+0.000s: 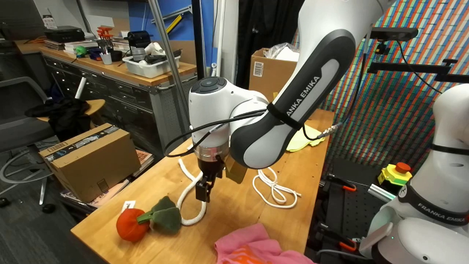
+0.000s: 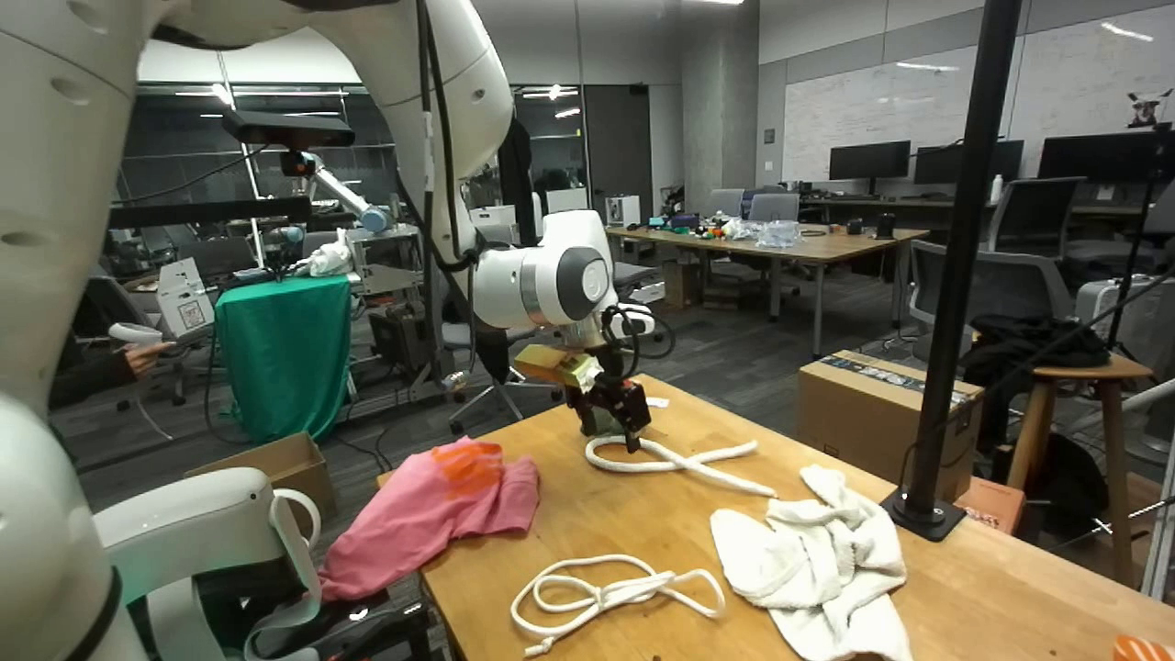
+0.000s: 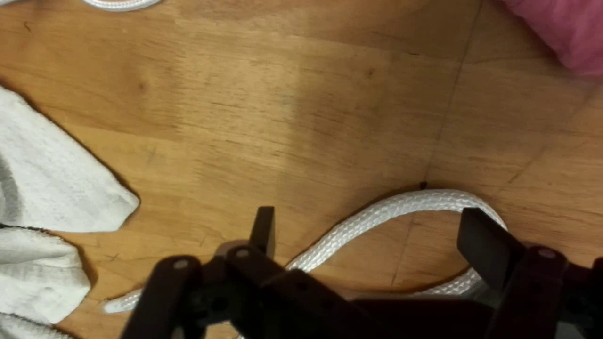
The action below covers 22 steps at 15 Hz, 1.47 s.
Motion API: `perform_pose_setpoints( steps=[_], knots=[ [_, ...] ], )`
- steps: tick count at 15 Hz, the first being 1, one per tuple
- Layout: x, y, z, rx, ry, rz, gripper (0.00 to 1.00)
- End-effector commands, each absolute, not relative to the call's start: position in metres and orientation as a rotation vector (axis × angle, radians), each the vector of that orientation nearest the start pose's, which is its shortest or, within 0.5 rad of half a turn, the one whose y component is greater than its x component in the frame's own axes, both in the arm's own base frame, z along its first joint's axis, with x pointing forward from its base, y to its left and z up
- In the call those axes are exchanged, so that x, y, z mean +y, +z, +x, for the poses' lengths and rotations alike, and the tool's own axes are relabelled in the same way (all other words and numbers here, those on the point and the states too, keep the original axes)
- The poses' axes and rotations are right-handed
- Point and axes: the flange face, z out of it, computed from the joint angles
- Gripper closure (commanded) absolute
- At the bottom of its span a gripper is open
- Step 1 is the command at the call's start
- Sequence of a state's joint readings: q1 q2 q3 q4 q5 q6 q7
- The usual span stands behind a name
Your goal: Separate the objects on the table.
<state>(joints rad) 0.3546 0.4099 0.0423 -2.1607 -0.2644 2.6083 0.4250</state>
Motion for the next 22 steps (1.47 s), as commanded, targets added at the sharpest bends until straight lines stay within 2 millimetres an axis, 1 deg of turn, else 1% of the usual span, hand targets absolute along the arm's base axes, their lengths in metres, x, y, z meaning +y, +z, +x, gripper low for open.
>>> perform_pose_setpoints(
  steps=[1, 4, 6, 11, 15, 20, 22],
  knots=[
    [0.245, 0.203, 0.529, -0.287, -0.116, -3.201, 0.0],
    [0.255, 0.195, 0.532, -0.279, -0.113, -3.188, 0.0],
    [0.259, 0.19, 0.539, -0.243, -0.136, -3.186, 0.0],
    [0.261, 0.176, 0.553, -0.15, -0.149, -3.191, 0.0],
    [0.253, 0.164, 0.559, -0.088, -0.119, -3.197, 0.0],
    [0.235, 0.152, 0.562, 0.002, -0.075, -3.199, 0.0],
    [0.228, 0.15, 0.564, 0.036, -0.064, -3.198, 0.0]
  ],
)
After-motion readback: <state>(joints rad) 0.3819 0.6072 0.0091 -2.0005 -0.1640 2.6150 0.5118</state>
